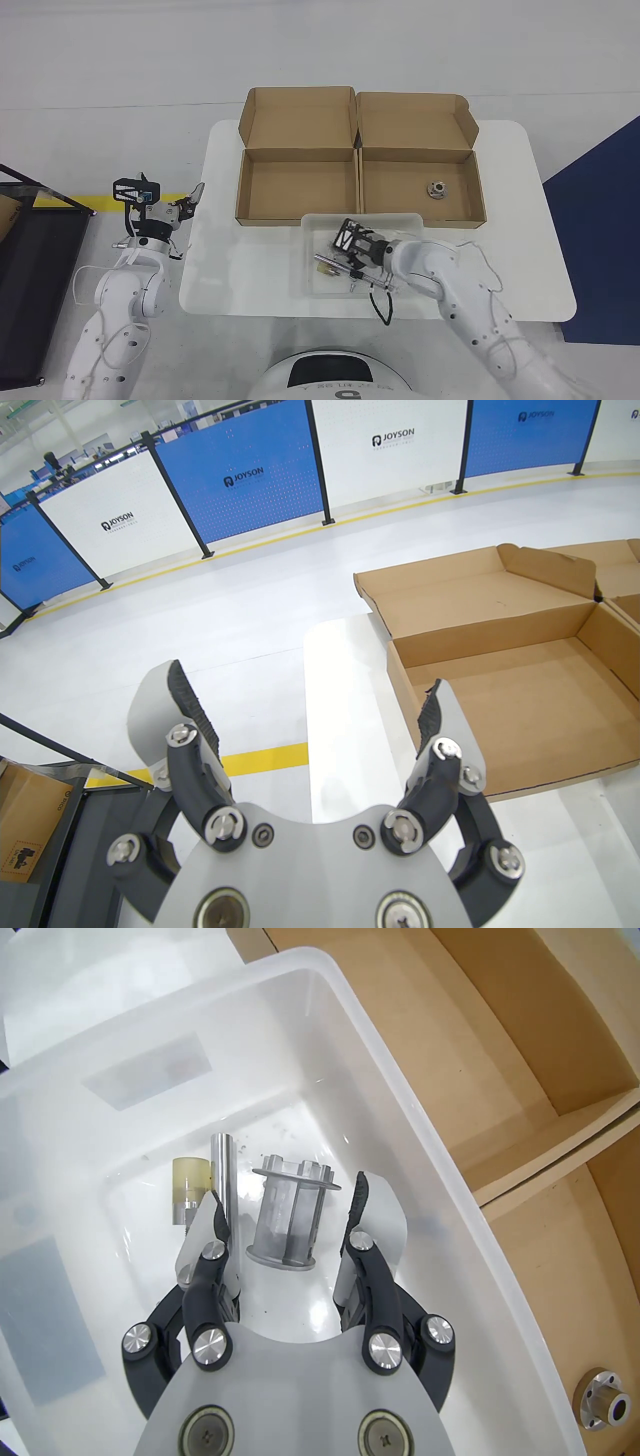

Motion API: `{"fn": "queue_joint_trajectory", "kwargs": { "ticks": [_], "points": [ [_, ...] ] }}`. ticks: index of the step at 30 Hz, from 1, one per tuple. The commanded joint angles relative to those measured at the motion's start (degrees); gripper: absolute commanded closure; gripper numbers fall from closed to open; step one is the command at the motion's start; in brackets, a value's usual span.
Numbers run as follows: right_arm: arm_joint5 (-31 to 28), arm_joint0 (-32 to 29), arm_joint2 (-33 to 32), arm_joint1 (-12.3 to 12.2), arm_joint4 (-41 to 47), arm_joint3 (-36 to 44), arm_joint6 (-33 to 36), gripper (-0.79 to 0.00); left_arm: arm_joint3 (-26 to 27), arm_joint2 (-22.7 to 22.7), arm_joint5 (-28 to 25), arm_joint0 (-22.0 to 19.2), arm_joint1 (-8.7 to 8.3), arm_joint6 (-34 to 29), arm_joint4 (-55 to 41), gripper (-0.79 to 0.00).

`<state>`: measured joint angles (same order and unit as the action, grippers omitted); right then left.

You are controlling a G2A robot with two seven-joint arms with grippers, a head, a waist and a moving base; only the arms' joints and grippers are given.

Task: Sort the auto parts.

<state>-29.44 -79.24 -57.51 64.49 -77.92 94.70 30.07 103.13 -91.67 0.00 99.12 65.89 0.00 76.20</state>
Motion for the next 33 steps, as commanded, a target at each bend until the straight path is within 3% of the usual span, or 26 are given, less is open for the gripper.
{"fn": "queue_joint_trajectory", "kwargs": {
  "ticks": [1, 11, 12, 13, 14, 19, 25, 33],
  "points": [
    [0.8, 0.7, 0.9, 0.3, -0.1, -0.7, 0.6, -0.394, 0.0, 0.0, 0.0, 0.0, 0.0, 0.0, 0.0, -0.785],
    [2.7, 3.1, 3.6, 1.1, 0.2, -2.9, 4.1, -0.339, 0.0, 0.0, 0.0, 0.0, 0.0, 0.0, 0.0, -0.785],
    [2.5, 3.3, 3.9, 1.2, 0.4, -3.2, 4.5, -0.286, 0.0, 0.0, 0.0, 0.0, 0.0, 0.0, 0.0, -0.785],
    [2.5, 3.5, 4.0, 1.2, 0.4, -3.4, 5.1, -0.179, 0.0, 0.0, 0.0, 0.0, 0.0, 0.0, 0.0, -0.785],
    [2.7, 3.7, 3.9, 1.2, 0.5, -3.7, 5.5, 0.0, 0.0, 0.0, 0.0, 0.0, 0.0, 0.0, 0.0, -0.785],
    [1.2, 2.9, 1.5, 0.7, 2.0, -1.8, 4.9, 0.0, 0.0, 0.0, 0.0, 0.0, 0.0, 0.0, 0.0, -0.785],
    [-4.0, -3.1, -5.9, -1.4, 3.8, 5.2, -0.4, 0.0, 0.0, 0.0, 0.0, 0.0, 0.0, 0.0, 0.0, -0.785],
    [-13.4, -13.0, -21.9, -4.1, 10.5, 10.6, -18.5, 0.0, 0.0, 0.0, 0.0, 0.0, 0.0, 0.0, 0.0, -0.785]
  ]
}}
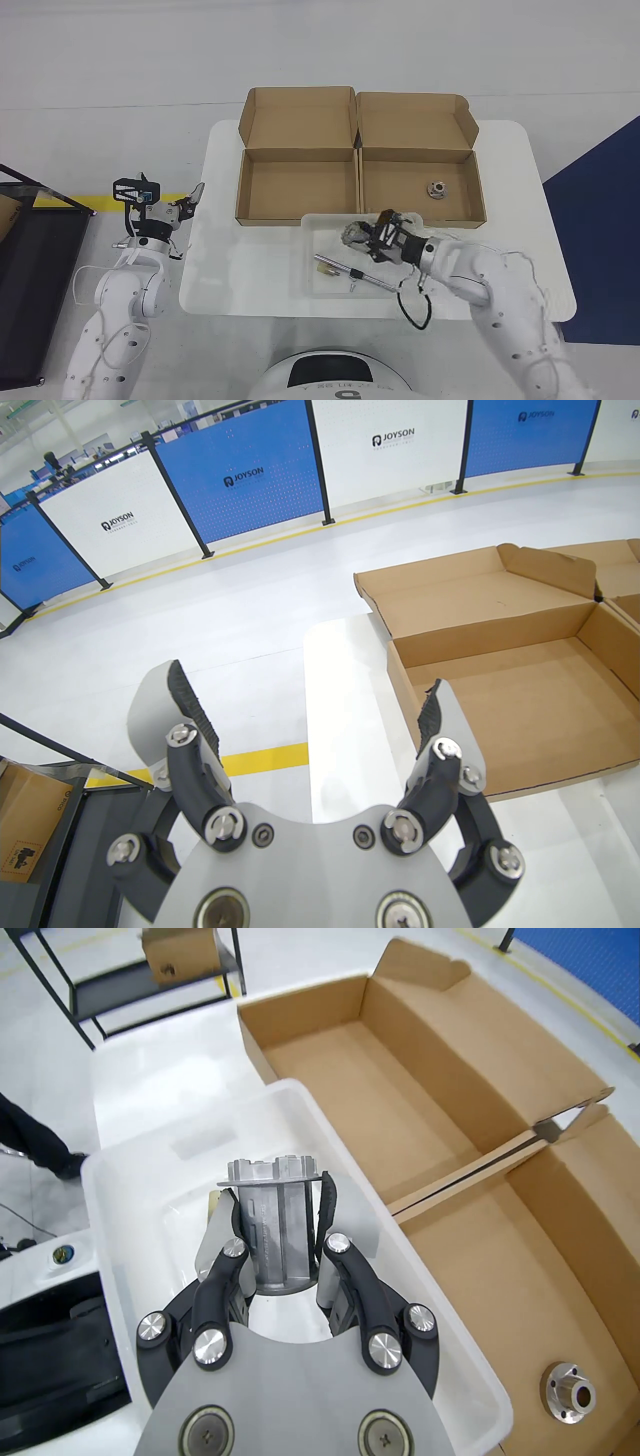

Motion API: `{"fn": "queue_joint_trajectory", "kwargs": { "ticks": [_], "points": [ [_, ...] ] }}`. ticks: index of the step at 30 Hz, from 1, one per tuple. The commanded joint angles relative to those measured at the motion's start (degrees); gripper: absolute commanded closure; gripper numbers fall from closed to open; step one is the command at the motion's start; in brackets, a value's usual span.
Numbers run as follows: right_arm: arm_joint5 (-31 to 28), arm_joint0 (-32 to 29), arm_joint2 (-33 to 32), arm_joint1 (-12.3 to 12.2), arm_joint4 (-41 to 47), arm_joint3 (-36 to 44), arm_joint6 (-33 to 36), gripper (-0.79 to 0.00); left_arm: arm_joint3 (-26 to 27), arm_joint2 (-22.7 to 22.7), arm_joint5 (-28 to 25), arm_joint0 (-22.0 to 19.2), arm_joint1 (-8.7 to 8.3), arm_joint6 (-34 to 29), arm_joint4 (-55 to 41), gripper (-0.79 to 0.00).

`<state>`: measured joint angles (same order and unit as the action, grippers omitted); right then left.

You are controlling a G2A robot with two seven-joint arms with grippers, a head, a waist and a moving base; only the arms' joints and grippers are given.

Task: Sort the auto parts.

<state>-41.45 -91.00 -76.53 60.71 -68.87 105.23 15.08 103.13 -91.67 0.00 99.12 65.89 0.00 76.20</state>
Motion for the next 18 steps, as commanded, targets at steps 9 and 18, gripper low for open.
{"fn": "queue_joint_trajectory", "kwargs": {
  "ticks": [9, 18],
  "points": [
    [-9.0, -5.4, -15.7, -1.5, 12.6, -3.5, -16.9, 0.0, 0.0, 0.0, 0.0, 0.0, 0.0, 0.0, 0.0, -0.785],
    [-12.4, -4.3, -16.4, -1.8, 19.6, -5.4, -15.8, 0.0, 0.0, 0.0, 0.0, 0.0, 0.0, 0.0, 0.0, -0.785]
  ]
}}
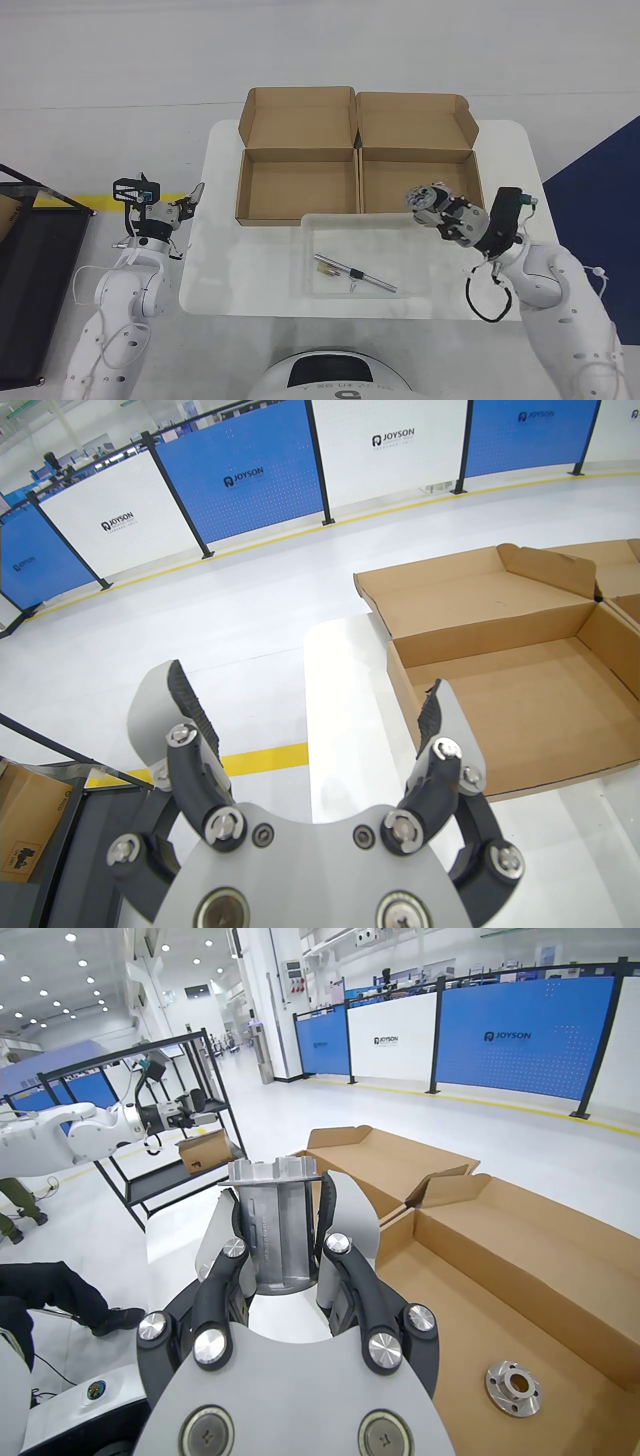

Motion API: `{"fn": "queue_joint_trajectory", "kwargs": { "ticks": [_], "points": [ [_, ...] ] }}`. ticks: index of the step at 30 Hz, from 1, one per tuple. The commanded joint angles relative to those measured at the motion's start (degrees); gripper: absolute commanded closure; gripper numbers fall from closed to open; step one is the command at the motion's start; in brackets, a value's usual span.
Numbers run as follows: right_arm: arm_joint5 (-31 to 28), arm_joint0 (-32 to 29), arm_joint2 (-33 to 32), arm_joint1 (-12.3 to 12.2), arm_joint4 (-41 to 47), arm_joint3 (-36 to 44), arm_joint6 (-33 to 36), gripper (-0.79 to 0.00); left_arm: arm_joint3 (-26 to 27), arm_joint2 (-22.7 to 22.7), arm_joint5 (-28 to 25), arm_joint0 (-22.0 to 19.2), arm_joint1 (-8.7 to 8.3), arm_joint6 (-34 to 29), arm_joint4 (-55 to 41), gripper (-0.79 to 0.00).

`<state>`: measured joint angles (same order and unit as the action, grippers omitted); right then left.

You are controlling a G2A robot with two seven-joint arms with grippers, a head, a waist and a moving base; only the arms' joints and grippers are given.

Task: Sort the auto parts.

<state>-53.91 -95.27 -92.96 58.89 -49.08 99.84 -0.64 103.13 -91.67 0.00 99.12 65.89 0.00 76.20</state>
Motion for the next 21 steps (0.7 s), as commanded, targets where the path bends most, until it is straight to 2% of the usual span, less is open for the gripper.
{"fn": "queue_joint_trajectory", "kwargs": {
  "ticks": [1, 9, 12, 14, 16, 19, 21],
  "points": [
    [0.0, 0.0, 0.0, 0.0, -0.2, 0.0, 0.0, 0.0, 0.0, 0.0, 0.0, 0.0, 0.0, 0.0, 0.0, -0.785],
    [0.5, 0.0, 1.0, 0.1, -0.2, 0.5, 0.2, 0.0, 0.0, 0.0, 0.0, 0.0, 0.0, 0.0, 0.0, -0.785],
    [-2.5, 2.3, 4.0, 0.1, 7.0, -2.4, 2.2, 0.0, 0.0, 0.0, 0.0, 0.0, 0.0, 0.0, 0.0, -0.785],
    [-4.1, 4.8, 7.0, -0.1, 15.6, -5.1, 5.0, 0.0, 0.0, 0.0, 0.0, 0.0, 0.0, 0.0, 0.0, -0.785],
    [-4.1, 7.9, 11.4, -0.5, 29.7, -8.9, 10.0, 0.0, 0.0, 0.0, 0.0, 0.0, 0.0, 0.0, 0.0, -0.785],
    [-3.4, 15.3, 17.2, -1.5, 56.4, -17.7, 23.7, 0.0, 0.0, 0.0, 0.0, 0.0, 0.0, 0.0, 0.0, -0.785],
    [0.5, 19.7, 20.2, -2.0, 74.3, -22.2, 35.3, 0.0, 0.0, 0.0, 0.0, 0.0, 0.0, 0.0, 0.0, -0.785]
  ]
}}
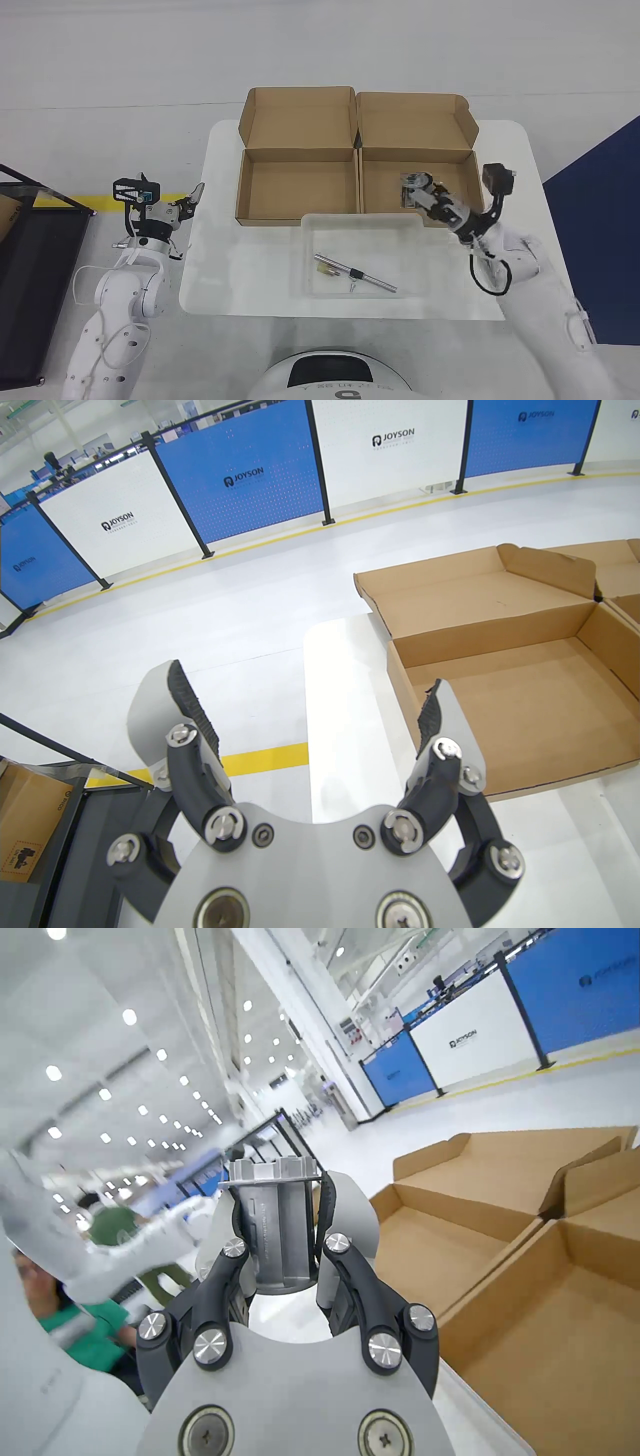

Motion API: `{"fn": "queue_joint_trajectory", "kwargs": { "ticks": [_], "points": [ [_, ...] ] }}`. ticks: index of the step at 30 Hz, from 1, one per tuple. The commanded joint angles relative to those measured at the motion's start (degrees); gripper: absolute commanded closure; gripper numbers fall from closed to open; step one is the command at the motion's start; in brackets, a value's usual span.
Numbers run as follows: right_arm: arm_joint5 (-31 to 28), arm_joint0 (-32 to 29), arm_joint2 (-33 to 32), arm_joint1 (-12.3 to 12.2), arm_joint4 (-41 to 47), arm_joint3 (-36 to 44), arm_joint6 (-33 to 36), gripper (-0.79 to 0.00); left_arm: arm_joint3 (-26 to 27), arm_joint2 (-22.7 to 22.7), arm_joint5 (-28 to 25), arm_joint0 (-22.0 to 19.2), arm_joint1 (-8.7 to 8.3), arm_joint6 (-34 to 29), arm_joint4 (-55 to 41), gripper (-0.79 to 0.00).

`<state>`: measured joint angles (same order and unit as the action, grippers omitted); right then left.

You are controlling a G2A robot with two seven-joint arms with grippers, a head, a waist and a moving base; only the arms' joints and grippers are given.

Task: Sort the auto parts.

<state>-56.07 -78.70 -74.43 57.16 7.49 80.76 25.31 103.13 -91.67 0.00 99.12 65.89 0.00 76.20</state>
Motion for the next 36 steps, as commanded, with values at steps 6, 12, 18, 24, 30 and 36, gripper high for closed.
{"fn": "queue_joint_trajectory", "kwargs": {
  "ticks": [6, 12, 18, 24, 30, 36],
  "points": [
    [13.7, 10.7, 3.8, 0.2, 52.0, -15.7, 36.0, 0.0, 0.0, 0.0, 0.0, 0.0, 0.0, 0.0, 0.0, -0.785],
    [16.2, 13.2, 3.1, 1.3, 56.2, -19.5, 39.1, 0.0, 0.0, 0.0, 0.0, 0.0, 0.0, 0.0, 0.0, -0.785],
    [15.2, 11.8, 0.4, 1.6, 54.2, -18.4, 38.1, 0.0, 0.0, 0.0, 0.0, 0.0, 0.0, 0.0, 0.0, -0.785],
    [4.0, 10.0, -2.7, 1.7, 41.7, -18.2, 27.0, 0.0, 0.0, 0.0, 0.0, 0.0, 0.0, 0.0, 0.0, -0.785],
    [-1.9, 6.3, -11.3, 2.1, 12.3, -15.5, 5.2, 0.0, 0.0, 0.0, 0.0, 0.0, 0.0, 0.0, 0.0, -0.785],
    [-1.4, -0.2, -16.7, 4.0, -20.6, -7.9, -20.7, 0.0, 0.0, 0.0, 0.0, 0.0, 0.0, 0.0, 0.0, -0.785]
  ]
}}
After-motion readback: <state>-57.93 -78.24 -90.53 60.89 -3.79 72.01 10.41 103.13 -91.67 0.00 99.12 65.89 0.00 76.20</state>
